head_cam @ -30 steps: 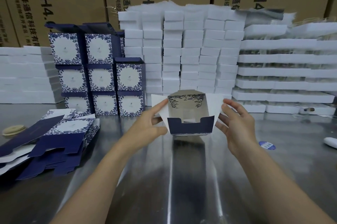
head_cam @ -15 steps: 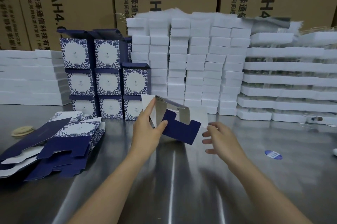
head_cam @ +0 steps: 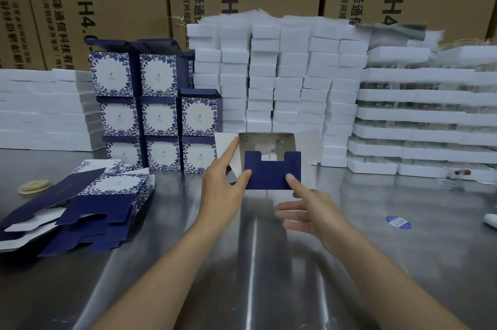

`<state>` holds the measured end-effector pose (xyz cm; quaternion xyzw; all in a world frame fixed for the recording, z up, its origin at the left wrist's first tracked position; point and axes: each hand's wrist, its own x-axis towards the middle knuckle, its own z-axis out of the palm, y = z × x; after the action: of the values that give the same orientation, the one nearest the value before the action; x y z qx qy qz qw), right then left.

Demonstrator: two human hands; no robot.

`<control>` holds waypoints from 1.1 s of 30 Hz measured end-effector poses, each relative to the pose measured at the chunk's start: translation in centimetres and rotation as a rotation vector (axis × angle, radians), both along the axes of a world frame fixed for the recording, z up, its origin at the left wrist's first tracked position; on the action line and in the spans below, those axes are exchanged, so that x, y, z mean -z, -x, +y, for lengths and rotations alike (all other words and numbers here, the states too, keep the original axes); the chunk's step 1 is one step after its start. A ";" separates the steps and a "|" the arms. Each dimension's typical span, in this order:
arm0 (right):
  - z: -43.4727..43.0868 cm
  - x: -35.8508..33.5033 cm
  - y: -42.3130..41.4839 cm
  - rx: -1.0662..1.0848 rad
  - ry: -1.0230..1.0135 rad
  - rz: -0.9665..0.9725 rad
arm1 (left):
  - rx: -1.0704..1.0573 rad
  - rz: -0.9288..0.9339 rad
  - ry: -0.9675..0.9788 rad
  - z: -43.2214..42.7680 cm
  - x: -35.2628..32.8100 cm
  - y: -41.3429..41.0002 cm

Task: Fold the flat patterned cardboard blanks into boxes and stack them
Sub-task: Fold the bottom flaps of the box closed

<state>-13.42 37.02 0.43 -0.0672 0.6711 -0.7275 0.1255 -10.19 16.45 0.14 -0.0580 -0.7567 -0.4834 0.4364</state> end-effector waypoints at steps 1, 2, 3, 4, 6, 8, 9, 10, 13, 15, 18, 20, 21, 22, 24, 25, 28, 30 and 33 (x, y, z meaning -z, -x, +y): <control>-0.1 0.0 -0.2 -0.029 0.035 -0.052 | -0.002 0.008 0.009 0.2 0.0 -0.1; -0.2 0.0 -0.4 -0.068 0.054 -0.092 | -0.007 0.009 0.015 0.5 0.1 -0.1; -0.4 0.0 -0.5 -0.113 0.058 -0.111 | -0.007 0.005 0.016 0.7 0.1 -0.2; -0.6 0.1 -0.6 -0.153 0.057 -0.109 | -0.005 -0.004 0.021 1.0 0.1 -0.3; -1.1 0.4 -0.8 -0.176 0.079 -0.076 | -0.009 -0.011 0.065 1.3 0.2 -0.4; -1.5 0.5 -1.0 -0.119 0.125 -0.056 | -0.001 0.001 0.112 1.5 0.2 -0.5; -1.6 0.5 -1.0 -0.077 0.140 -0.053 | 0.010 0.007 0.129 1.7 0.2 -0.5; -1.6 0.5 -1.0 -0.037 0.139 -0.046 | 0.027 0.019 0.143 1.9 0.1 -0.6; -1.5 0.4 -0.9 0.065 0.098 0.007 | 0.139 0.100 0.052 2.8 -0.1 -1.2; -1.5 0.2 -1.0 0.103 0.112 0.040 | 0.164 0.144 -0.097 3.6 -0.3 -1.6; -1.4 -0.3 -1.2 0.137 0.141 0.075 | 0.104 -0.021 -0.241 4.6 -0.3 -1.8; -1.4 -0.6 -1.4 0.138 0.150 0.089 | 0.189 -0.330 -0.392 5.1 -0.2 -1.7; -1.4 -0.6 -1.5 0.127 0.145 0.099 | 0.263 -0.468 -0.463 5.2 0.0 -1.5; -1.5 -0.6 -1.6 0.113 0.134 0.110 | 0.329 -0.553 -0.512 5.4 0.3 -1.3; -1.7 -0.5 -1.7 0.094 0.100 0.127 | 0.410 -0.577 -0.579 5.5 0.4 -1.0; -1.9 -0.5 -1.7 0.092 0.087 0.129 | 0.426 -0.558 -0.601 5.6 0.3 -0.9; -2.0 -0.5 -1.9 0.067 0.084 0.108 | 0.369 -0.509 -0.560 5.7 0.3 -0.9; -1.8 -0.6 -2.0 0.030 0.113 0.084 | 0.345 -0.484 -0.533 5.7 0.3 -1.0; -1.8 -0.7 -2.0 0.028 0.139 0.103 | 0.353 -0.478 -0.545 5.8 0.2 -1.2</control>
<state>-11.40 35.26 1.09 -0.1038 0.6254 -0.7697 0.0753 -9.04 22.23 -0.03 0.0446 -0.6594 -0.7337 0.1579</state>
